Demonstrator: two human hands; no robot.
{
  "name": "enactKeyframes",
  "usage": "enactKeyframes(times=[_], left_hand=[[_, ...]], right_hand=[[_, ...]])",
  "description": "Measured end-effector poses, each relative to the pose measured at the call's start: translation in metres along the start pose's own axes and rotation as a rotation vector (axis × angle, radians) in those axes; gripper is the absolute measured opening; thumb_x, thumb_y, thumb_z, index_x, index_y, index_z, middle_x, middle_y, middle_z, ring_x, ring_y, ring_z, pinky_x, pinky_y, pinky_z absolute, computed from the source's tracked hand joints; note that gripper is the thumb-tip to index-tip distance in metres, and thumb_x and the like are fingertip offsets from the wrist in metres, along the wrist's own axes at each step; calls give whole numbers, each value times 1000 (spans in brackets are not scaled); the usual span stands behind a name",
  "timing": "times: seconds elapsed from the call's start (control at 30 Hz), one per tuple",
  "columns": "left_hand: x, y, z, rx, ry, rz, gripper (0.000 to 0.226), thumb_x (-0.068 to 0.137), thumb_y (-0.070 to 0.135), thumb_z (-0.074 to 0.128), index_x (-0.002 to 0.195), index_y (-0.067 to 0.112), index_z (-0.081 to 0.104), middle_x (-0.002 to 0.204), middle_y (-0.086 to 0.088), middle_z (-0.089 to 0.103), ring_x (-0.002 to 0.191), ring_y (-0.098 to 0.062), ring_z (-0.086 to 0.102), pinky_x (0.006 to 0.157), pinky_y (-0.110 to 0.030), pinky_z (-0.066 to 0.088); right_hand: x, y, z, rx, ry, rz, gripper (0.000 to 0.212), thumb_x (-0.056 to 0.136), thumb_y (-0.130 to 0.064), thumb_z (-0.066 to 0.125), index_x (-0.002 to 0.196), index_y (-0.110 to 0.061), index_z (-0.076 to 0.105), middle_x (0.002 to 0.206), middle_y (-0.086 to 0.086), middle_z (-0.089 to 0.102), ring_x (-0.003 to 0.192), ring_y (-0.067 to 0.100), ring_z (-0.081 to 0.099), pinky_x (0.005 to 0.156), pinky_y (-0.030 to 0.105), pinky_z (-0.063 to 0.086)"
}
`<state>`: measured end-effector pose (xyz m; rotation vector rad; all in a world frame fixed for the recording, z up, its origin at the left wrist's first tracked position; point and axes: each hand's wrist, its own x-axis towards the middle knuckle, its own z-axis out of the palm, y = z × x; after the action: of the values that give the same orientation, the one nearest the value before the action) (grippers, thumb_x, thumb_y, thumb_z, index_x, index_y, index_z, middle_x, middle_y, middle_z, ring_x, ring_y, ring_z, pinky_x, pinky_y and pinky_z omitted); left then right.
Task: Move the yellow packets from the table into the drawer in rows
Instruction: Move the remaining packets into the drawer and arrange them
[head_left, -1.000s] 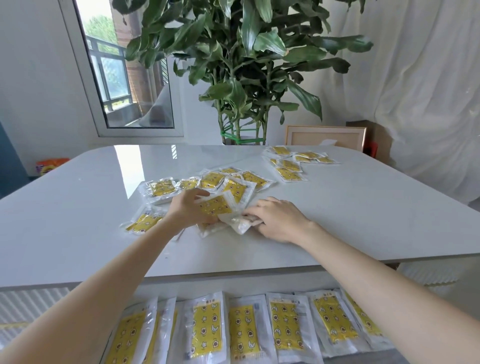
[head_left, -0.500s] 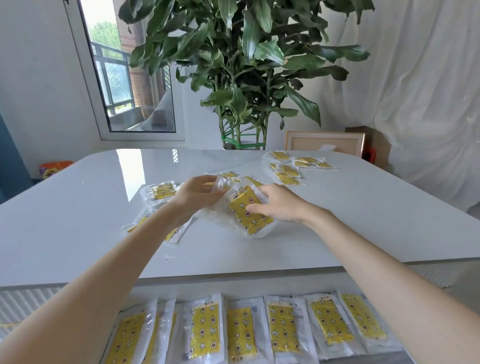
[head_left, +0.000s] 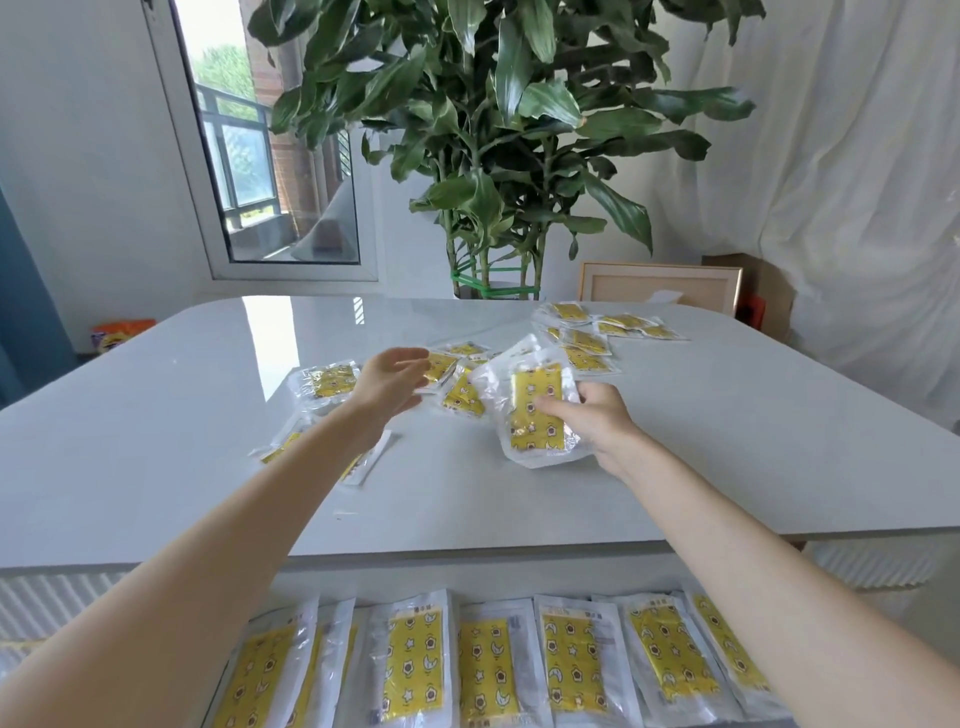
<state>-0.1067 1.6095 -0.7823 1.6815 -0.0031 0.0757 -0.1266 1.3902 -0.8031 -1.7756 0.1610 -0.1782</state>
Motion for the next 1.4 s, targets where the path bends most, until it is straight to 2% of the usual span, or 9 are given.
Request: enactKeyframes(times=[0.13,0.27,0.4,0.53,0.87,1.0,1.13,1.3,1.4], left_hand=[[19,-19,14,244,17,-22,33,93,9,52,125,3,58,114,-15,62,84,-19,54,68,-25,45],[42,-34,35,434,25,-65,48,89,30,60,132,13,52,125,-12,60,107,-27,58,93,-35,48],[60,-38,55,715,136,-111,66,80,56,60,136,26,46,143,-9,37,136,-31,27,111,-41,28],[67,-41,69,929,142,-135,80,69,65,64,136,27,43,144,-7,29,138,-30,21,110,-40,22],[77,-42,63,733,92,-262,85,51,64,73,118,16,54,119,-4,59,121,-25,48,104,-38,39],[74,-38,46,358,98,-194,40,66,37,76,92,9,63,93,-8,67,80,-25,64,70,-30,52],[63,-26,14,122,108,-146,17,85,19,67,74,13,57,91,-13,61,70,-20,59,67,-25,55],[57,-22,-39,-1,287,-155,39,84,17,70,116,22,48,79,-9,58,59,-18,54,49,-22,51],[63,-32,-67,69,388,-201,46,83,21,70,124,6,54,80,-8,55,55,-15,43,46,-22,38]], right_hand=[[16,22,0,156,187,129,16,83,-13,72,94,-3,68,81,4,69,78,22,65,75,30,54],[32,39,3,192,358,173,27,83,-20,68,105,-5,60,104,12,66,85,27,62,77,31,49],[43,43,7,123,444,105,34,87,-23,60,115,-6,50,112,13,59,97,30,58,85,35,46],[49,43,11,68,465,29,25,91,-20,55,108,-4,46,89,5,55,86,28,53,74,30,40],[51,40,15,68,475,-55,25,91,-15,54,110,-1,48,78,0,53,79,26,52,69,27,37],[46,37,19,57,413,-92,22,90,-14,55,109,-2,50,78,-3,55,77,26,53,66,24,35],[39,33,28,75,346,-61,22,89,-16,57,106,-2,53,85,3,62,83,27,58,71,29,43],[34,27,52,165,280,3,28,89,-18,60,113,-5,57,100,5,62,89,23,58,80,29,44],[32,24,75,158,237,13,45,88,-23,61,128,-4,52,124,11,61,111,27,59,96,36,46]])
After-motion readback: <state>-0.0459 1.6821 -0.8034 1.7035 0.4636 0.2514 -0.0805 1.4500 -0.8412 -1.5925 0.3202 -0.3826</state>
